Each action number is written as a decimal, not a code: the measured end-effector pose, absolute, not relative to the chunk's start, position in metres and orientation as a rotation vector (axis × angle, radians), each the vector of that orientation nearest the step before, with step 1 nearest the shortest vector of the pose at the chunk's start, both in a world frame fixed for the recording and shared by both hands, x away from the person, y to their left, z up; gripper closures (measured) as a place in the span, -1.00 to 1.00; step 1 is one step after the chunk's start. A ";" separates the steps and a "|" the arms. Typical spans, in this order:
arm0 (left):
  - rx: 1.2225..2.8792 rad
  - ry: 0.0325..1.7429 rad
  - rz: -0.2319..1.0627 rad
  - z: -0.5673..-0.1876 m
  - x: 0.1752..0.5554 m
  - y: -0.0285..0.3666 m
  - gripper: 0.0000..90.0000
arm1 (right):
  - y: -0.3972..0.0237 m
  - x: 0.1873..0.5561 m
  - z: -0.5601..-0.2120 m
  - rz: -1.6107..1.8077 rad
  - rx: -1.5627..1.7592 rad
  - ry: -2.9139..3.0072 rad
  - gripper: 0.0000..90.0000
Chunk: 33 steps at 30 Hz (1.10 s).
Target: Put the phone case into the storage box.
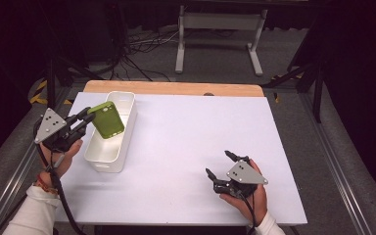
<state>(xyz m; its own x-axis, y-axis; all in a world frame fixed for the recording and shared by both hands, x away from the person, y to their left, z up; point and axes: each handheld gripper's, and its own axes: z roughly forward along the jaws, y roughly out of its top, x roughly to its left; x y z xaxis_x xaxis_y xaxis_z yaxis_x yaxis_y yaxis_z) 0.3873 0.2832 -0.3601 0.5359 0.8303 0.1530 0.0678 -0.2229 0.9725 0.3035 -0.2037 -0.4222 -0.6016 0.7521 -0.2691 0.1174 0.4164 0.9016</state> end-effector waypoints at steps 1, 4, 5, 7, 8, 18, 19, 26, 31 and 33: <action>1.660 0.773 0.854 -0.361 0.388 0.283 0.73 | -0.204 0.304 -0.422 1.192 0.735 1.995 -0.57; 1.648 0.780 0.847 -0.363 0.391 0.284 0.73 | -0.204 0.304 -0.422 1.191 0.732 1.996 -0.57; 1.650 0.776 0.847 -0.363 0.392 0.284 0.73 | -0.204 0.304 -0.422 1.191 0.734 1.996 -0.57; 1.653 0.774 0.846 -0.364 0.394 0.285 0.73 | -0.204 0.304 -0.422 1.193 0.736 1.994 -0.57; 1.649 0.775 0.840 -0.365 0.396 0.284 0.73 | -0.204 0.304 -0.422 1.192 0.737 1.995 -0.57; 1.674 0.776 0.853 -0.369 0.408 0.285 0.73 | -0.202 0.305 -0.423 1.195 0.740 1.996 -0.57; 1.674 0.779 0.850 -0.370 0.412 0.285 0.73 | -0.202 0.305 -0.423 1.195 0.742 1.996 -0.57; 1.698 0.763 0.859 -0.374 0.426 0.283 0.73 | -0.202 0.307 -0.424 1.197 0.757 1.994 -0.57; 1.693 0.750 0.850 -0.373 0.437 0.285 0.73 | -0.201 0.308 -0.424 1.195 0.762 1.996 -0.57; 1.696 0.752 0.843 -0.372 0.442 0.285 0.73 | -0.201 0.308 -0.424 1.190 0.759 1.998 -0.57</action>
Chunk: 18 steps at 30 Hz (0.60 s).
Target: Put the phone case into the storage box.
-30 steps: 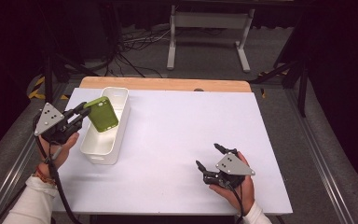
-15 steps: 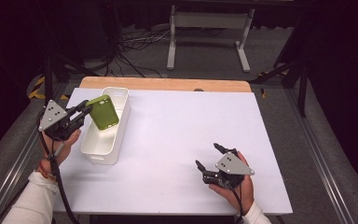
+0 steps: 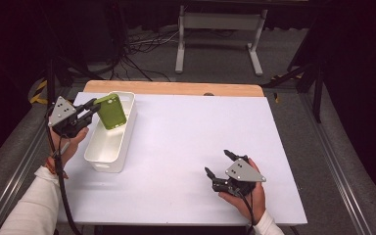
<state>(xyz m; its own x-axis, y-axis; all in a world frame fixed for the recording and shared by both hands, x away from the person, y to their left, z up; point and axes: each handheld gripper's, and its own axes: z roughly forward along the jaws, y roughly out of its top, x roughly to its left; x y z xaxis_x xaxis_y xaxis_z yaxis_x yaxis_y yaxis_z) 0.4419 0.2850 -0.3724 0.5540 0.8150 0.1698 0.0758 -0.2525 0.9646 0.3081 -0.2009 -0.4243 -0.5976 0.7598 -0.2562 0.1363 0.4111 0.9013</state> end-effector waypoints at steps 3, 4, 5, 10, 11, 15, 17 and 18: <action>1.709 0.753 0.839 -0.372 0.448 0.284 0.73 | -0.201 0.308 -0.424 1.190 0.761 1.997 -0.57; 1.718 0.751 0.846 -0.371 0.451 0.284 0.73 | -0.201 0.309 -0.424 1.188 0.762 1.996 -0.57; 1.718 0.752 0.850 -0.372 0.453 0.283 0.73 | -0.201 0.309 -0.425 1.189 0.764 1.996 -0.57; 1.737 0.761 0.847 -0.373 0.463 0.280 0.73 | -0.203 0.311 -0.425 1.205 0.783 2.000 -0.57; 1.737 0.761 0.847 -0.373 0.463 0.280 0.73 | -0.203 0.311 -0.424 1.226 0.799 2.004 -0.57; 1.752 0.764 0.831 -0.375 0.476 0.279 0.73 | -0.204 0.311 -0.424 1.248 0.818 2.006 -0.56; 1.759 0.769 0.821 -0.377 0.480 0.279 0.73 | -0.203 0.311 -0.424 1.253 0.821 2.009 -0.56; 1.759 0.771 0.819 -0.378 0.482 0.279 0.73 | -0.203 0.311 -0.424 1.254 0.821 2.011 -0.56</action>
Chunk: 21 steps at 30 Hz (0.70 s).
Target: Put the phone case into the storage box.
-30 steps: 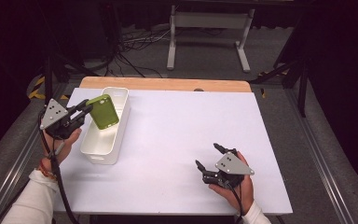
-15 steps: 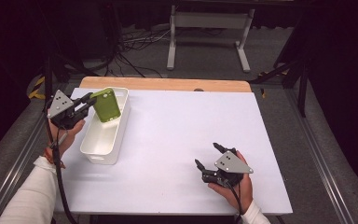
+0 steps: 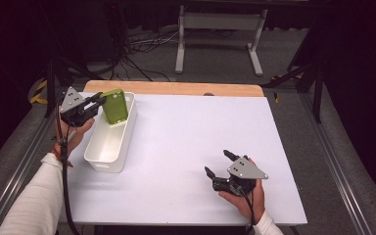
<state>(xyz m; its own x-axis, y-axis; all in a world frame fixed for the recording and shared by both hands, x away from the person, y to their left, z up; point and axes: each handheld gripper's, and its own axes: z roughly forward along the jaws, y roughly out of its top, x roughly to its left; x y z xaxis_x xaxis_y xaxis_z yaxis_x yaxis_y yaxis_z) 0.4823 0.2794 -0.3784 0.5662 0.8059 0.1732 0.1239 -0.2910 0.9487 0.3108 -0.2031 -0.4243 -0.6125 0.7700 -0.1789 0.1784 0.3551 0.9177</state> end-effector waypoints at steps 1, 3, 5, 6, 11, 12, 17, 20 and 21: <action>1.759 0.774 0.821 -0.380 0.485 0.280 0.73 | -0.203 0.311 -0.424 1.252 0.818 2.012 -0.56; 1.752 0.784 0.818 -0.382 0.491 0.279 0.73 | -0.202 0.311 -0.425 1.251 0.817 2.018 -0.56; 1.750 0.792 0.821 -0.382 0.495 0.279 0.73 | -0.201 0.312 -0.425 1.244 0.816 2.021 -0.56; 1.747 0.799 0.827 -0.382 0.497 0.278 0.73 | -0.201 0.312 -0.426 1.244 0.817 2.024 -0.56; 1.772 0.797 0.827 -0.384 0.506 0.271 0.73 | -0.201 0.312 -0.425 1.252 0.821 2.025 -0.56; 1.783 0.795 0.830 -0.385 0.508 0.269 0.73 | -0.201 0.312 -0.425 1.252 0.822 2.025 -0.56; 1.789 0.799 0.817 -0.389 0.516 0.263 0.73 | -0.202 0.312 -0.425 1.254 0.819 2.027 -0.56; 1.790 0.793 0.812 -0.388 0.519 0.262 0.73 | -0.202 0.312 -0.426 1.253 0.817 2.031 -0.56; 1.789 0.797 0.810 -0.388 0.520 0.262 0.72 | -0.202 0.312 -0.426 1.252 0.816 2.035 -0.56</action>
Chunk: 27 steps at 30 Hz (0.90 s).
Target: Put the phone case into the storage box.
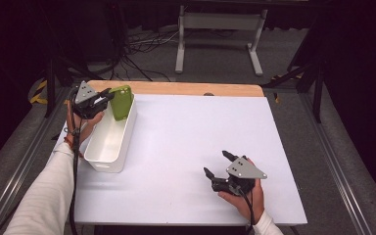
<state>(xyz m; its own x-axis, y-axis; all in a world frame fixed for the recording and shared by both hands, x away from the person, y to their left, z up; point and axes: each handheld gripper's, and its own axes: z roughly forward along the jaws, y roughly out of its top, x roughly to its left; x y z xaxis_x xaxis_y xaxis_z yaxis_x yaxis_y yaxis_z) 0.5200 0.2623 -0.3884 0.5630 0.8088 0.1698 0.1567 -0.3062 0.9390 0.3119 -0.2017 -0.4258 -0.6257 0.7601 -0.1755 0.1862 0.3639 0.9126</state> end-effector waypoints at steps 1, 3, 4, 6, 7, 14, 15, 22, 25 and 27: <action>1.788 0.801 0.811 -0.389 0.521 0.262 0.72 | -0.202 0.312 -0.426 1.251 0.810 2.038 -0.56; 1.777 0.808 0.813 -0.389 0.523 0.263 0.71 | -0.202 0.312 -0.426 1.251 0.809 2.039 -0.56; 1.779 0.818 0.823 -0.389 0.525 0.263 0.69 | -0.202 0.312 -0.426 1.252 0.809 2.041 -0.56; 1.786 0.822 0.827 -0.392 0.528 0.263 0.64 | -0.202 0.312 -0.426 1.254 0.812 2.042 -0.56; 1.795 0.828 0.841 -0.393 0.529 0.263 0.62 | -0.202 0.312 -0.426 1.255 0.812 2.043 -0.56; 1.815 0.865 0.859 -0.400 0.534 0.264 0.46 | -0.202 0.313 -0.427 1.259 0.811 2.054 -0.56; 1.824 0.874 0.863 -0.401 0.535 0.264 0.45 | -0.202 0.313 -0.427 1.258 0.810 2.057 -0.56; 1.852 0.900 0.898 -0.406 0.540 0.268 0.33 | -0.201 0.314 -0.428 1.264 0.806 2.069 -0.56; 1.872 0.935 0.930 -0.407 0.544 0.267 0.36 | -0.201 0.314 -0.428 1.263 0.808 2.070 -0.56; 1.856 0.949 0.924 -0.407 0.546 0.267 0.29 | -0.201 0.314 -0.428 1.263 0.811 2.071 -0.56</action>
<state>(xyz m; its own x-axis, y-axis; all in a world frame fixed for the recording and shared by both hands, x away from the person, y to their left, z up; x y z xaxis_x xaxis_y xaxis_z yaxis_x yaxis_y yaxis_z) 0.5462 0.2673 -0.4072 0.4424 0.8670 0.2292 0.2523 -0.3656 0.8959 0.3142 -0.2009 -0.4281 -0.6499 0.7431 -0.1591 0.1986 0.3681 0.9083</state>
